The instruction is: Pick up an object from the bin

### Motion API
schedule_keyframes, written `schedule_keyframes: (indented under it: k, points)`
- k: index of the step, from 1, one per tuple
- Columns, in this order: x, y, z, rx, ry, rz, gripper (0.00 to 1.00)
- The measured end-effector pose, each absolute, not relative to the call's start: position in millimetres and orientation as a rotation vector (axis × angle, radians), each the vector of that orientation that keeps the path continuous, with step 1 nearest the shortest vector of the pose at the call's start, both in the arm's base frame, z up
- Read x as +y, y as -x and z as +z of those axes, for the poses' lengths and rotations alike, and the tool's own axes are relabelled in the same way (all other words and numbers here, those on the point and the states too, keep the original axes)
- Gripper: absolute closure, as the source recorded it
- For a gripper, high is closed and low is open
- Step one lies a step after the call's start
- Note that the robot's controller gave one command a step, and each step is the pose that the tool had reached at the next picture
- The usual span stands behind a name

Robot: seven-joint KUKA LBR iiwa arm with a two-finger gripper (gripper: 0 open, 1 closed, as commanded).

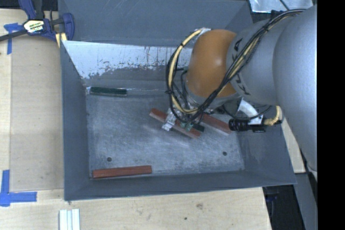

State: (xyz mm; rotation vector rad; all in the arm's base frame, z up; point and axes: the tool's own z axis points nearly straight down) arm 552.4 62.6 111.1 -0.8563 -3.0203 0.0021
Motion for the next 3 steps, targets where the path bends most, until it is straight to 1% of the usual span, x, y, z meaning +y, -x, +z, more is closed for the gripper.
schedule_keyframes:
  k: [1,2,3]
  points:
    - [63,-554.7,125,-3.028,0.858,-0.003,1.0]
    - [62,-554.0,132,-3.026,0.856,-0.001,1.0]
    - [62,-553.1,144,-3.023,0.856,0.0,1.0]
